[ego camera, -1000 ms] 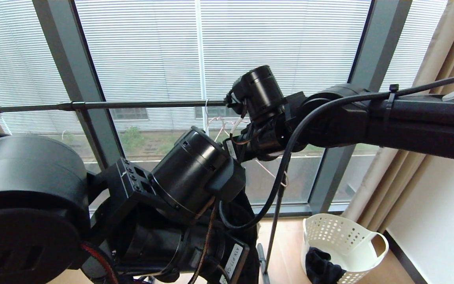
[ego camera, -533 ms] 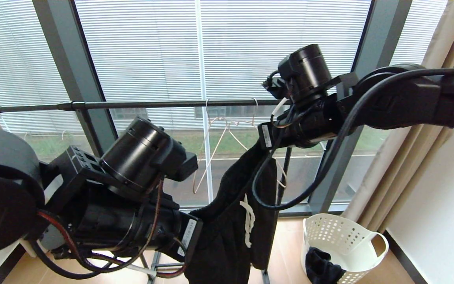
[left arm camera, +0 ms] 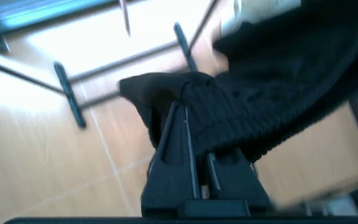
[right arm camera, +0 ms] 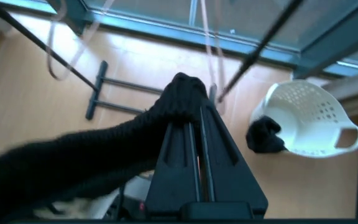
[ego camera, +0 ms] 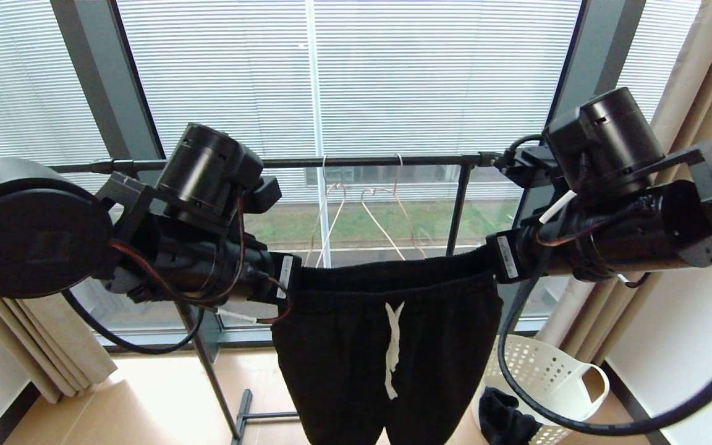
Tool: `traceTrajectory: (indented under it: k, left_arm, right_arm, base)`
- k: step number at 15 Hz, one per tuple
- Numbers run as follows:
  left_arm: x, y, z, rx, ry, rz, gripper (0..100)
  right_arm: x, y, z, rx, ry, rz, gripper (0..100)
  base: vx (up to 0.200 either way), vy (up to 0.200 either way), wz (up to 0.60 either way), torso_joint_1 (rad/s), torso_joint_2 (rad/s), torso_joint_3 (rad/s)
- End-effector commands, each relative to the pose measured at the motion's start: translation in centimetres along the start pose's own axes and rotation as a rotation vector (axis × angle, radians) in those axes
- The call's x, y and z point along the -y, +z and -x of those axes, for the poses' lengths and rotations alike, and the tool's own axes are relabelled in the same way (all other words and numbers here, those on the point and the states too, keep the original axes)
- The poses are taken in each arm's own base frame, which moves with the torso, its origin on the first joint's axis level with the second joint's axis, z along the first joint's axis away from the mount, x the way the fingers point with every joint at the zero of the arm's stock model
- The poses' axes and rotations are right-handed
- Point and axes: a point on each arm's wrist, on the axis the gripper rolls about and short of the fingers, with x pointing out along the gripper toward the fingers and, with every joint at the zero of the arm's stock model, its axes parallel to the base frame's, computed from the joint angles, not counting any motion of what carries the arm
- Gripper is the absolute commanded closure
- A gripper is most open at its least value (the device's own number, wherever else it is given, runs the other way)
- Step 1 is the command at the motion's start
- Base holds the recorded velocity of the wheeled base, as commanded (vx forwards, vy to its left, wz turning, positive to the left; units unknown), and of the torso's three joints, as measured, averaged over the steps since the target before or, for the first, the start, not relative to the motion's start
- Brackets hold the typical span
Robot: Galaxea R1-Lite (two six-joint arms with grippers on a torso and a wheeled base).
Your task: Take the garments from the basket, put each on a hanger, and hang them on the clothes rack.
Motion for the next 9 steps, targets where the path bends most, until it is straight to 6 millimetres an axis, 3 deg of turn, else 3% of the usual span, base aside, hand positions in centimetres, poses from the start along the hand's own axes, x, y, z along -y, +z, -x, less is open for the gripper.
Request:
traceTrajectory:
  k: [1, 6, 7, 9]
  left_arm:
    - [0.4, 1.8, -1.5, 0.026, 0.001, 0.009, 100]
    - [2.3, 4.4, 0.2, 0.138, -0.063, -0.011, 100]
    - [2.6, 4.9, 0.2, 0.155, -0.069, -0.010, 100]
    - [2.8, 5.6, 0.1, 0.177, -0.064, -0.005, 100]
  right_arm:
    - [0.8, -1.6, 1.2, 0.015, 0.008, 0.017, 100]
    - [0.6, -4.1, -1.0, -0.008, 0.047, 0.118, 100]
    - [0.5, -4.8, -1.5, -0.016, 0.054, 0.139, 0]
    - [0.1, -6.1, -2.0, -0.042, 0.064, 0.160, 0]
  base:
    - [0.000, 0.000, 0.00, 0.000, 0.00, 0.000]
    - [0.000, 0.000, 0.00, 0.000, 0.00, 0.000]
    - [0.000, 0.000, 0.00, 0.000, 0.00, 0.000]
    - [0.000, 0.000, 0.00, 0.000, 0.00, 0.000]
